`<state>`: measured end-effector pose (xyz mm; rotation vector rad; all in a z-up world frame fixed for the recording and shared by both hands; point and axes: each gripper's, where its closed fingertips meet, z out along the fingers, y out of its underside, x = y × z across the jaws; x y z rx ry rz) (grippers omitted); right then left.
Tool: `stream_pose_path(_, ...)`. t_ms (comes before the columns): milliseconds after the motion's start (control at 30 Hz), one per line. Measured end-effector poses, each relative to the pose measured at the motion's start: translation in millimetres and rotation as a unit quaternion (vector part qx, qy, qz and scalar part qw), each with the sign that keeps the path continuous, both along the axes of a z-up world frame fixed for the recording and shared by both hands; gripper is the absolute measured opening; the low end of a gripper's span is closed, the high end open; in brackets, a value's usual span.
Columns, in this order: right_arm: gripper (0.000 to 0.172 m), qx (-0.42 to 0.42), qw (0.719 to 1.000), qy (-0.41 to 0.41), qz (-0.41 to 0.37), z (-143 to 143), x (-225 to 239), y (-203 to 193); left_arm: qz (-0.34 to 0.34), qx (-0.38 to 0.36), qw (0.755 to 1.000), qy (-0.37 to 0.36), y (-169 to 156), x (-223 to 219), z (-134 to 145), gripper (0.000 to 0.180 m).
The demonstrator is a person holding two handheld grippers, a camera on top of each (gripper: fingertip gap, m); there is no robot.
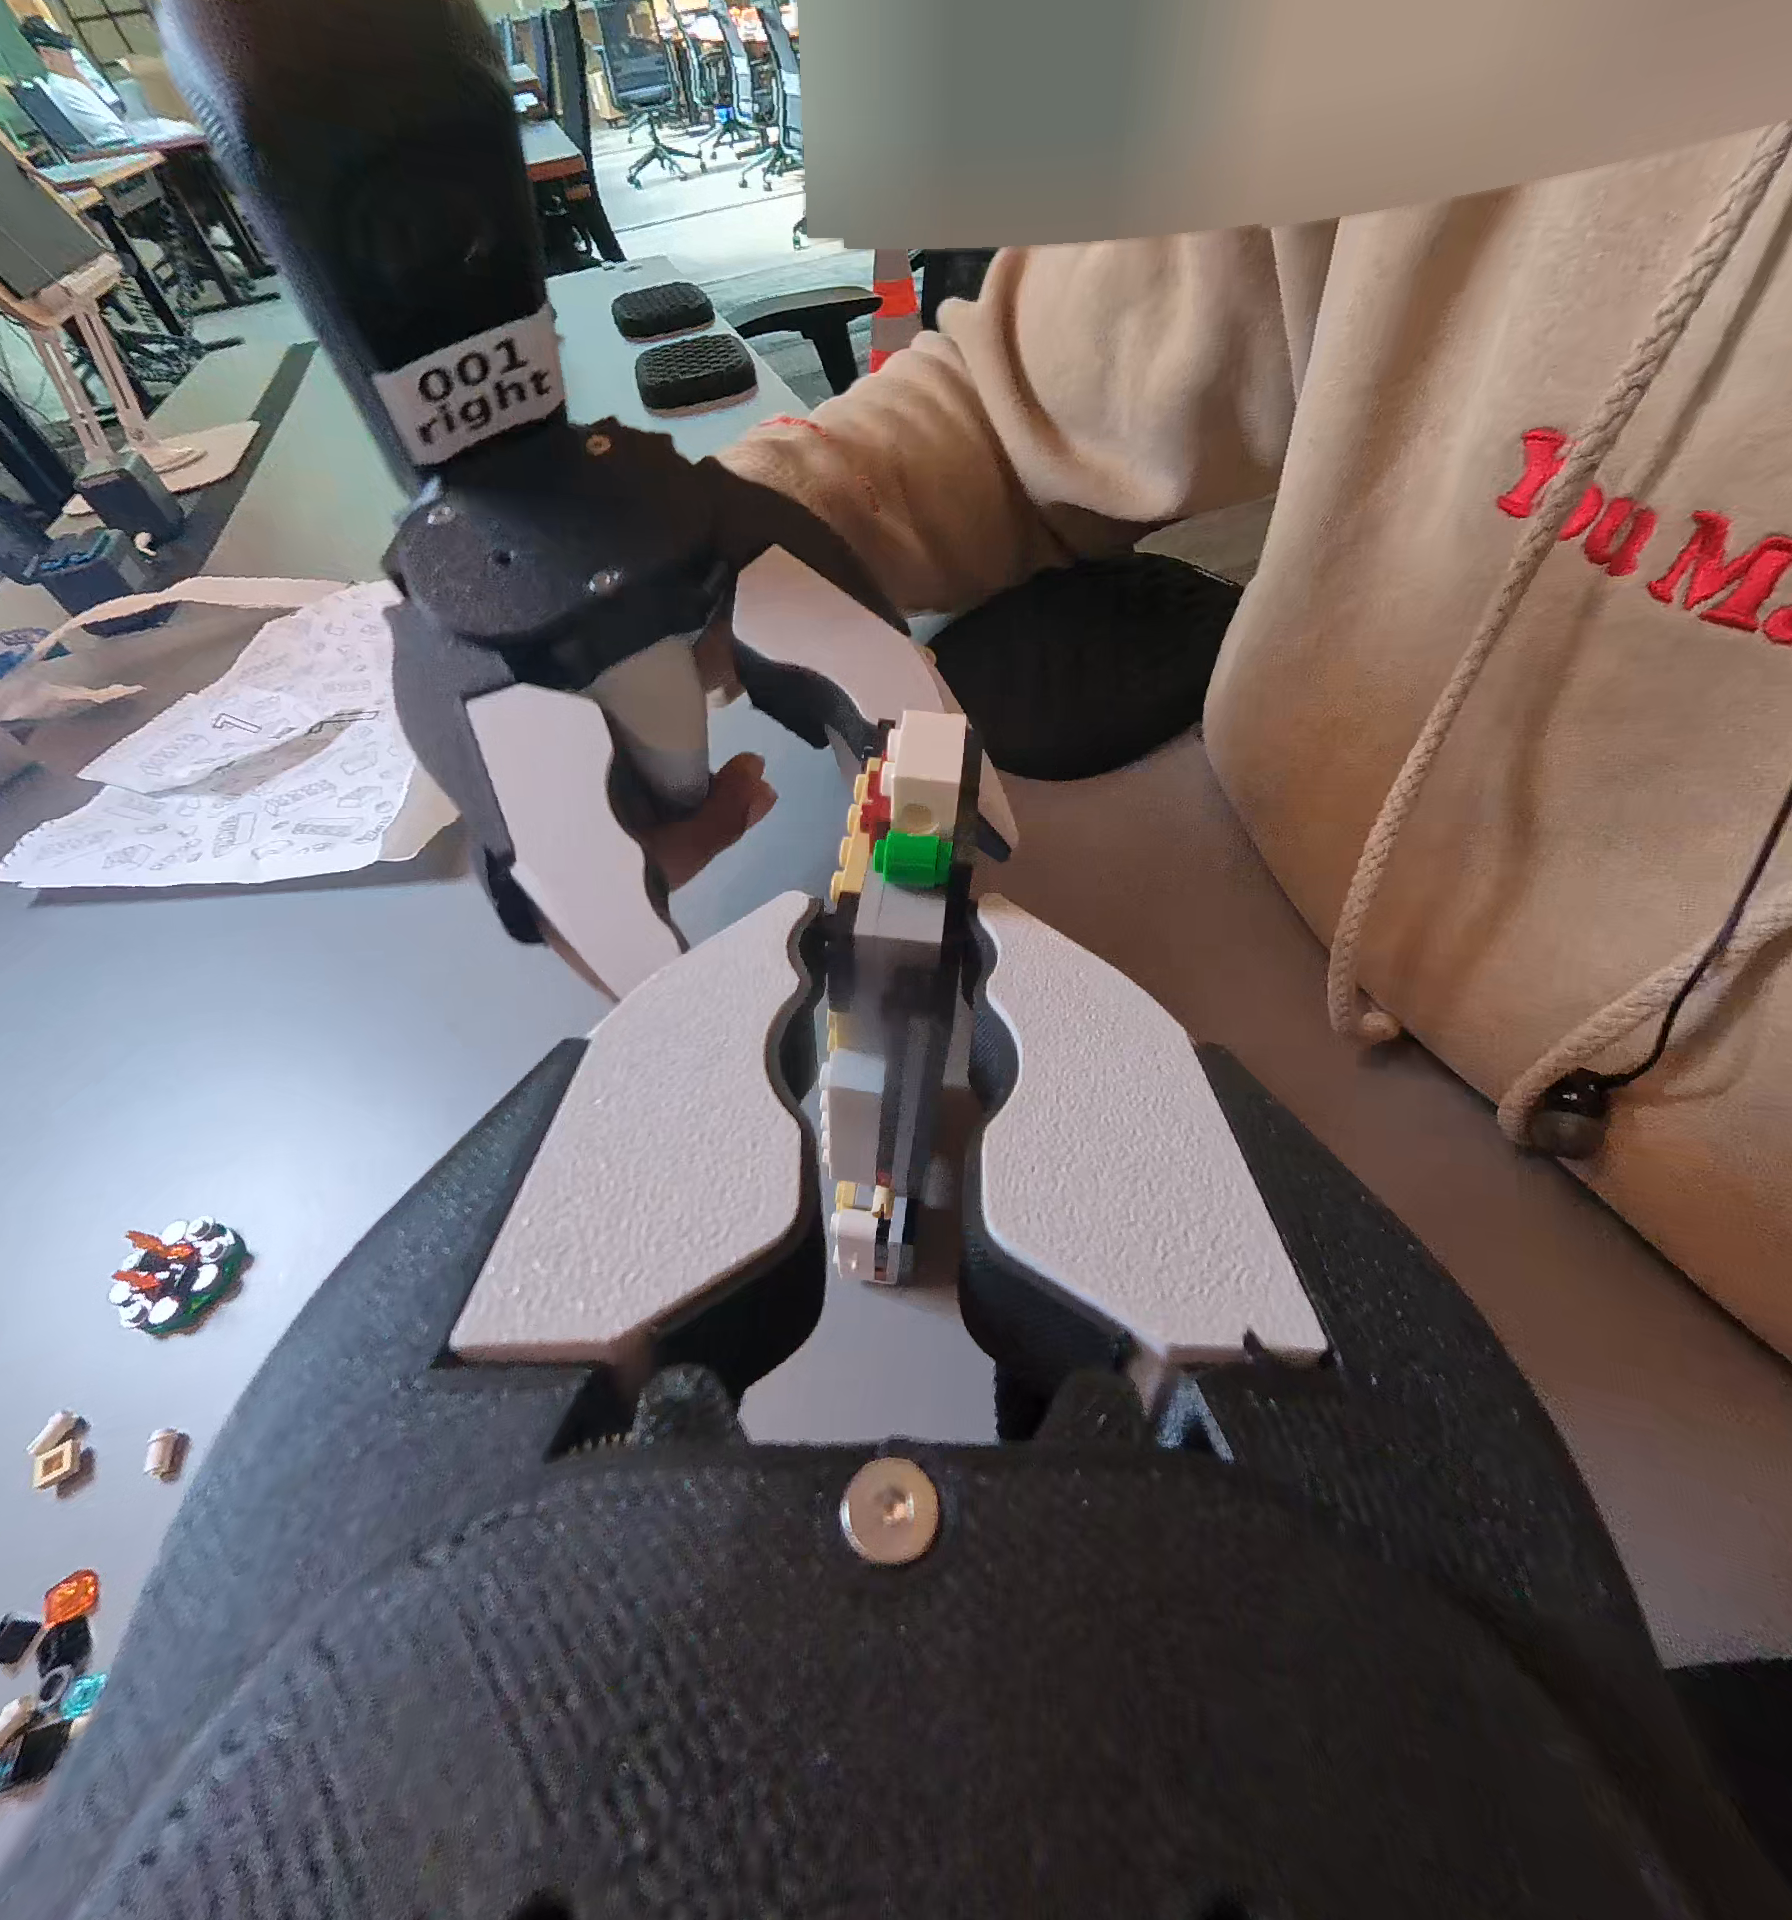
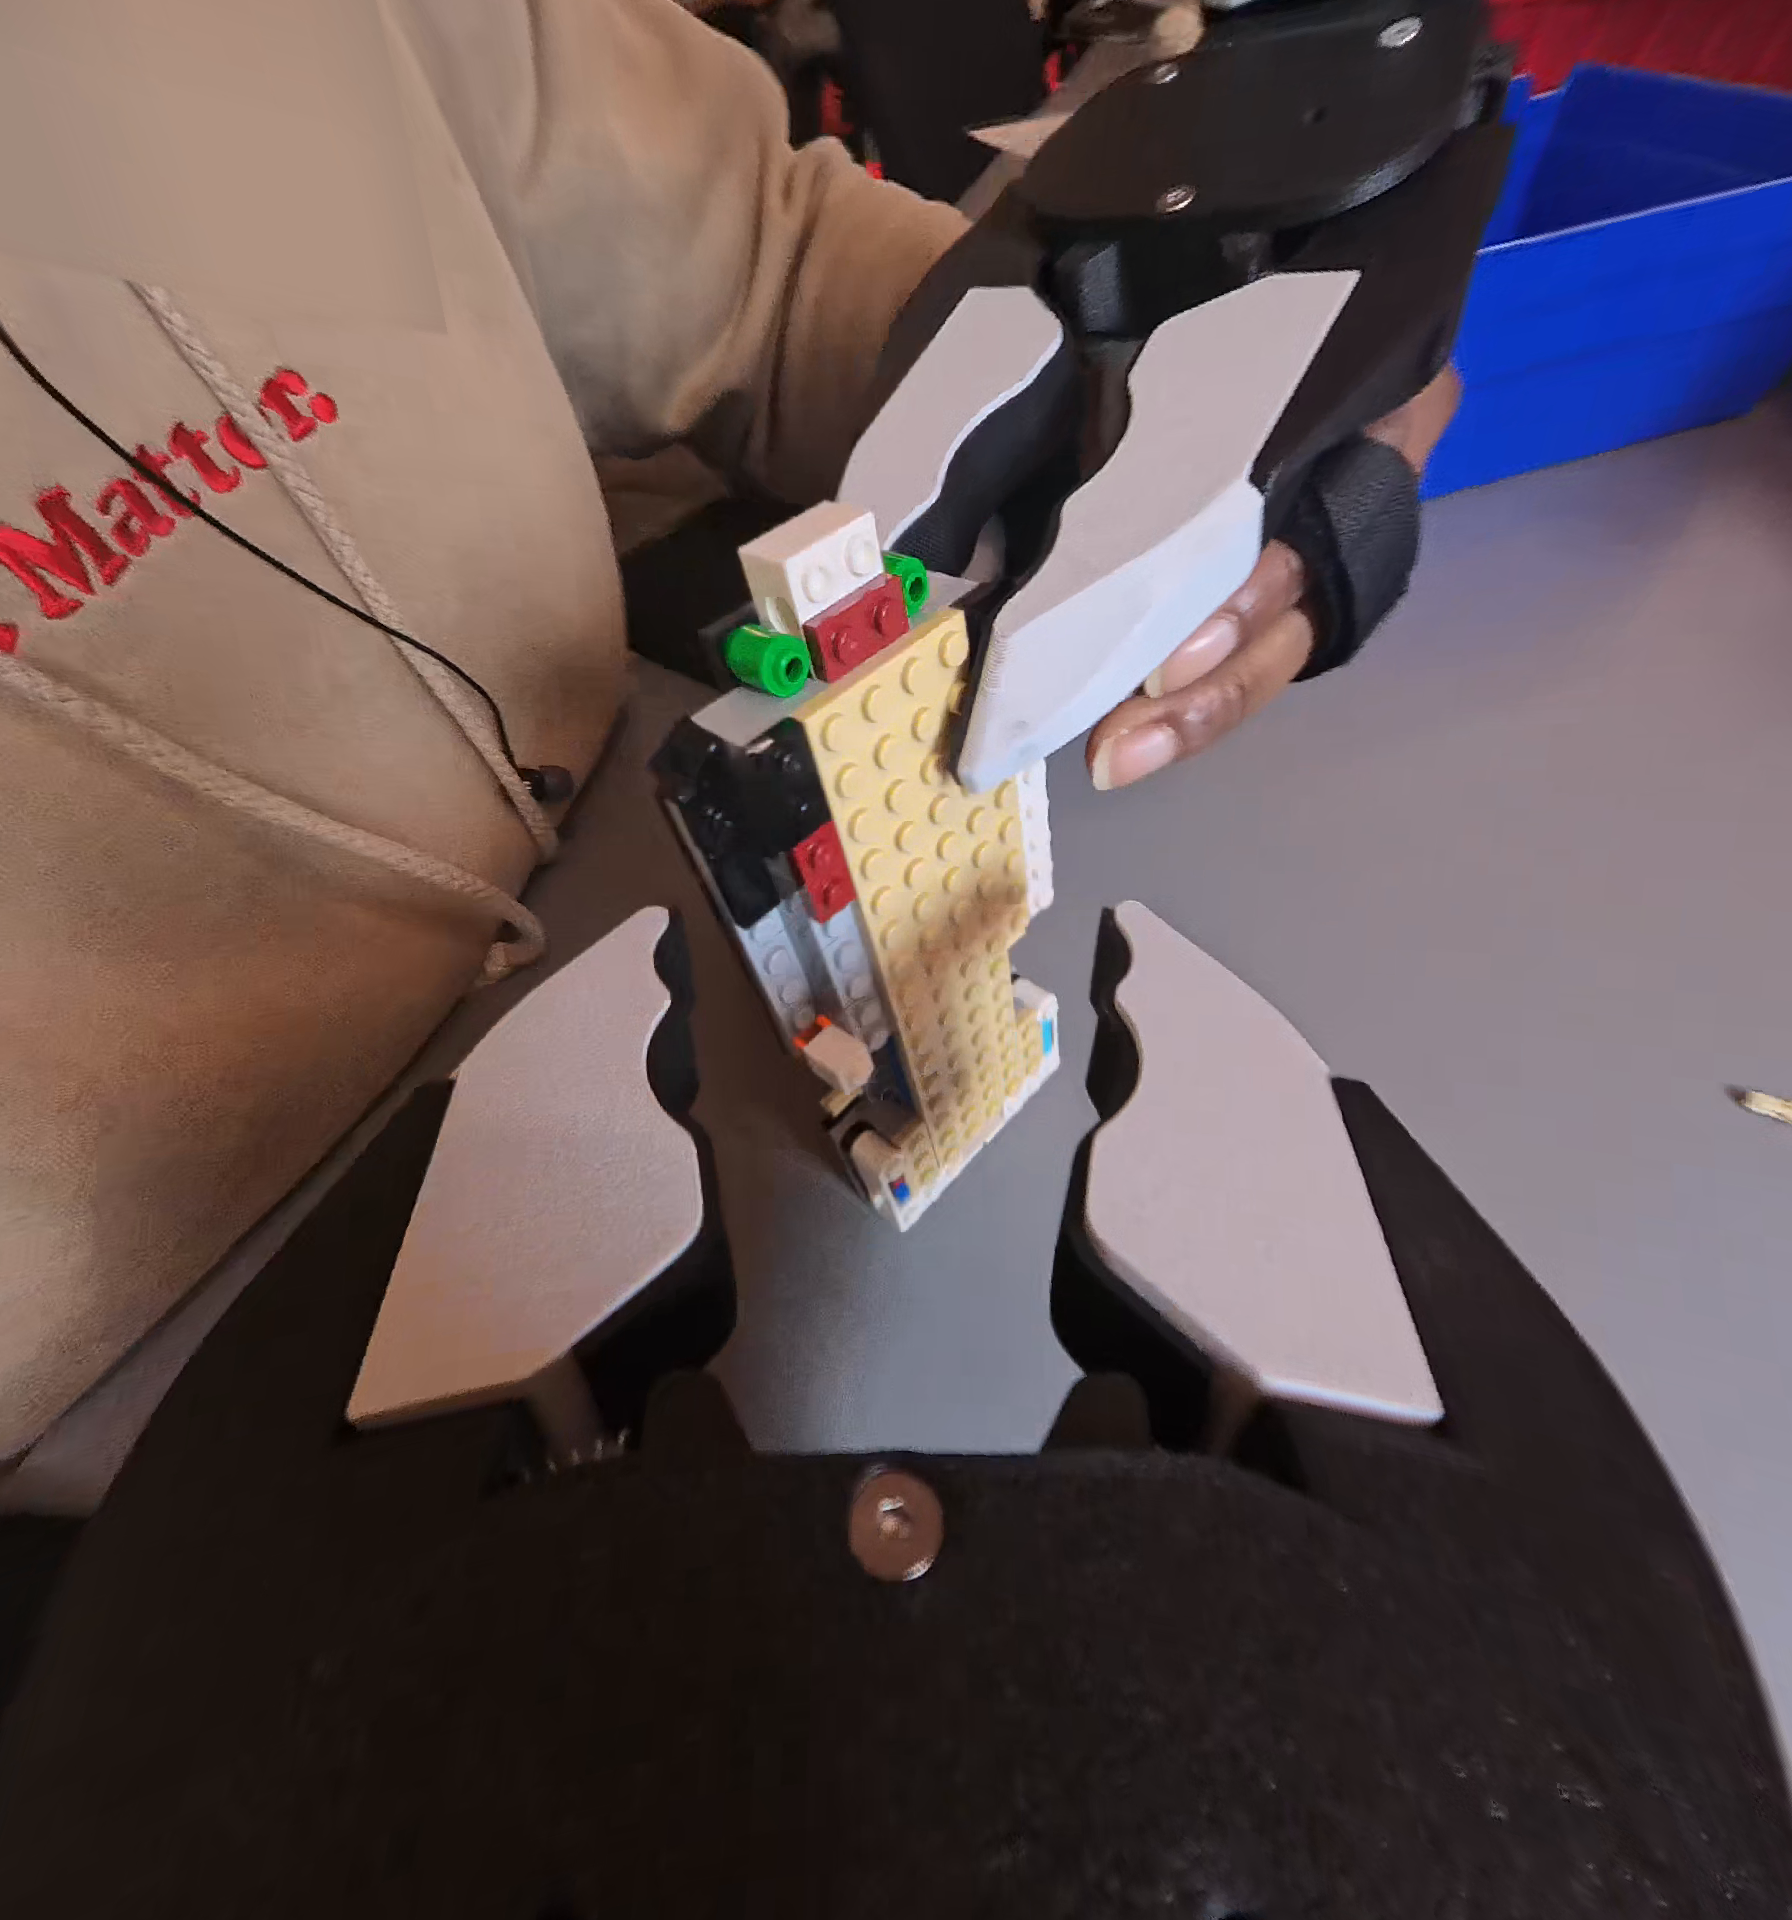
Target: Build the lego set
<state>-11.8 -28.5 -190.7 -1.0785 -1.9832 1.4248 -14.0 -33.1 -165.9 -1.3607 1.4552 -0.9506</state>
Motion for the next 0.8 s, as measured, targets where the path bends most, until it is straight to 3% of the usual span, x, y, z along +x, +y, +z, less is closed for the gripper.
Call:
stream_pose_path(300, 0.053, 0.07, 0.979, 0.083, -0.174, 15, 31, 21, 0.035, -0.019, 0.999, -0.038, 12, 1, 2, 0.024)
stream_pose_path(600, 0.033, 0.295, 0.899, 0.193, -0.26, 41, 26, 19, 0.068, -0.044, 0.994, -0.08, 25, -1, 3, 0.023)
stream_pose_path(800, 0.028, 0.393, 0.855, 0.198, -0.276, 42, 15, 20, 0.08, -0.054, 0.992, -0.082, 29, -2, 4, 0.023)
